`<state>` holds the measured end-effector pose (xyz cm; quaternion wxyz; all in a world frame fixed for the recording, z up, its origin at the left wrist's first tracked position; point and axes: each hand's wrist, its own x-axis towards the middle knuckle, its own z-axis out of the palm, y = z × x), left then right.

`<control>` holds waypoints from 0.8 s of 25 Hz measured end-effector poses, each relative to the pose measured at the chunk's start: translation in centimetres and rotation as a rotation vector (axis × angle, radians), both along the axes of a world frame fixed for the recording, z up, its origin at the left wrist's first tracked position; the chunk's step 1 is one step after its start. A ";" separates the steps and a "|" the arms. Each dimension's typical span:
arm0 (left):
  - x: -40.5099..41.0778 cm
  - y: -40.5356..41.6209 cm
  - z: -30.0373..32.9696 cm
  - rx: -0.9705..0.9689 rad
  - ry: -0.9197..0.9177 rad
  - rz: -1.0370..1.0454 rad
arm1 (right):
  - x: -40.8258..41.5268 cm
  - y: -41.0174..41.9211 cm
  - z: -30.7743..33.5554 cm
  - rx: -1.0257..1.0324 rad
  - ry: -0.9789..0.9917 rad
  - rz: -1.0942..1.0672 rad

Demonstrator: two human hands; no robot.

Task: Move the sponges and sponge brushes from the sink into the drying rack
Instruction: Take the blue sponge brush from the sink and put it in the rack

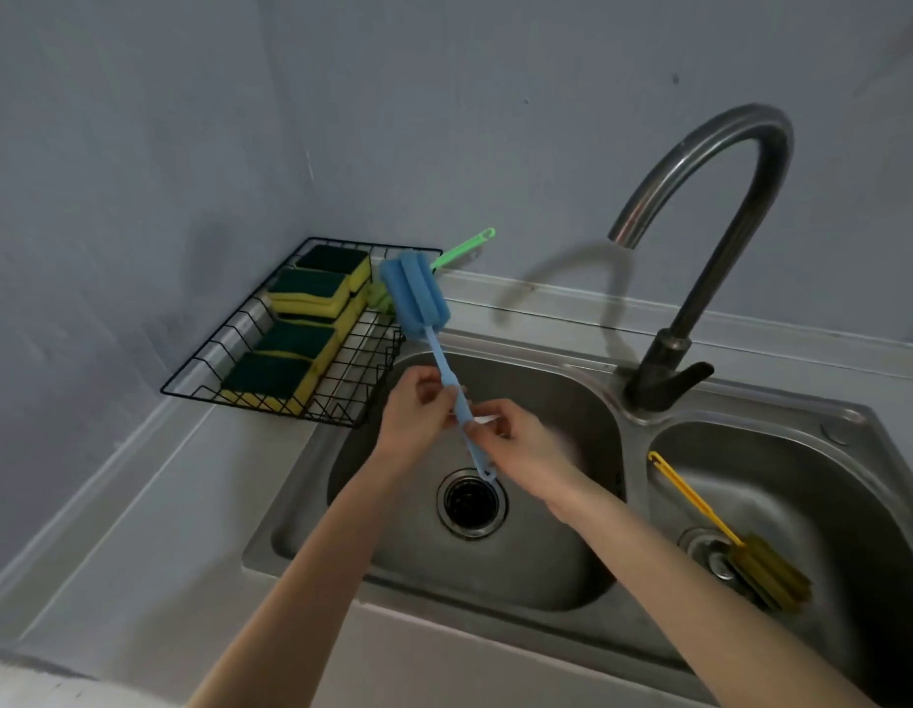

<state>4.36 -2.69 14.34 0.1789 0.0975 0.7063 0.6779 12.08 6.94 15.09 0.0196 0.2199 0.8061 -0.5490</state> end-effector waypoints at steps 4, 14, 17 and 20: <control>-2.8 -0.6 0.9 0.137 -0.065 0.085 | -1.7 0.1 0.7 0.009 0.079 -0.070; -10.8 -4.2 1.4 -0.050 -0.068 0.231 | -8.7 2.1 3.2 -0.210 0.282 -0.233; -14.0 -4.9 1.1 -0.281 0.096 0.316 | -11.4 3.5 3.8 -0.184 0.281 -0.255; -16.9 -4.0 0.4 -0.424 0.245 0.185 | -13.9 4.9 4.1 -0.163 0.270 -0.267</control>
